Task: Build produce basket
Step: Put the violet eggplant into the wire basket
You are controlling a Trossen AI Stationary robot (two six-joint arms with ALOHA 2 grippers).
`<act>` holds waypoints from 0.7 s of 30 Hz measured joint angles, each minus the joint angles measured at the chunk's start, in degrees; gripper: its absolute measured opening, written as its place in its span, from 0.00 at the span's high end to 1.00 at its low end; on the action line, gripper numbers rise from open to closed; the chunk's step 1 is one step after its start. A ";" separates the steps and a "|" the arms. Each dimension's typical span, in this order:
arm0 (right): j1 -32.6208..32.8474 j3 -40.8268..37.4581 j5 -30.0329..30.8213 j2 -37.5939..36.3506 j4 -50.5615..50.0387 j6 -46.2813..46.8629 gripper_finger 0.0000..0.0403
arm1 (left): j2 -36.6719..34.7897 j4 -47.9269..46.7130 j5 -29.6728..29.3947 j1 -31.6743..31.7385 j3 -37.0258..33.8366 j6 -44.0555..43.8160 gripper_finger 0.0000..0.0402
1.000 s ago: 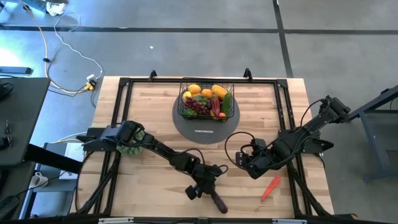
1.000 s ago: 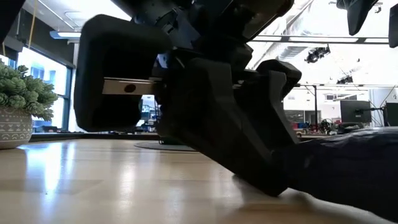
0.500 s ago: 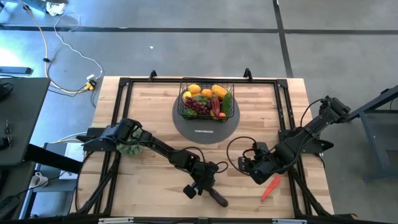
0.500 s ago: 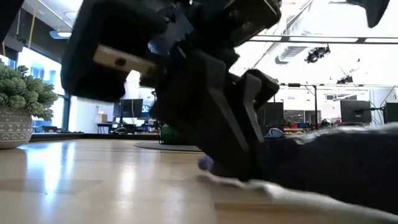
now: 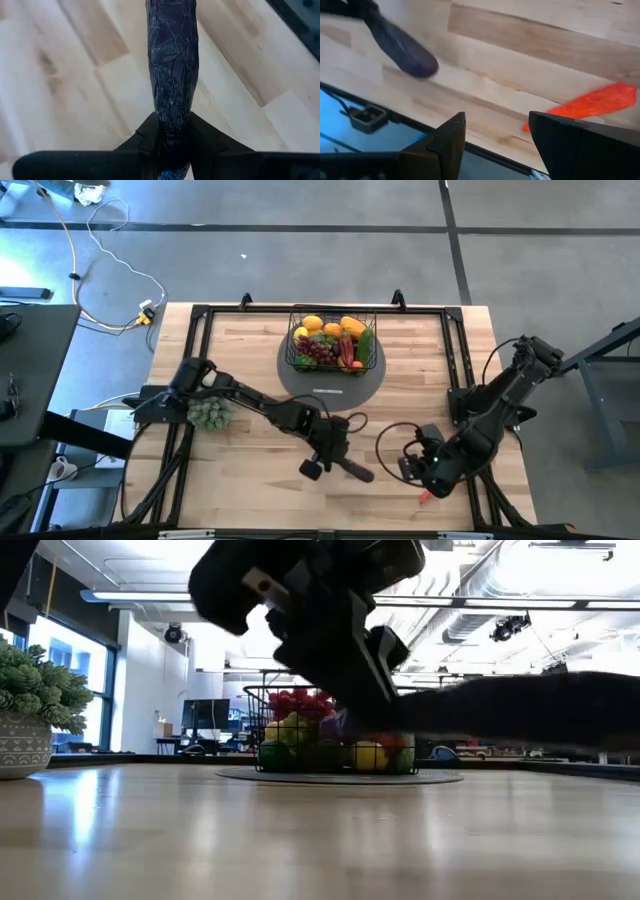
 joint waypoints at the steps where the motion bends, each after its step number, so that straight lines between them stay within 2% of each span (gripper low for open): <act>1: 0.53 0.00 0.00 0.00 0.00 -0.22 0.50 | -0.54 -0.15 0.02 0.50 0.00 -0.54 0.86; 10: 4.48 0.00 0.00 0.00 -1.66 -1.85 0.50 | -3.44 -0.23 -0.06 6.96 0.00 -7.70 0.86; 15: 6.30 0.00 -0.08 0.00 -2.10 -5.83 0.50 | -4.57 -0.05 -1.18 10.60 -0.04 -12.49 0.86; 21: 7.46 0.00 -2.00 0.00 -2.52 -12.32 0.50 | -7.71 3.01 -7.58 13.76 0.07 -16.28 0.86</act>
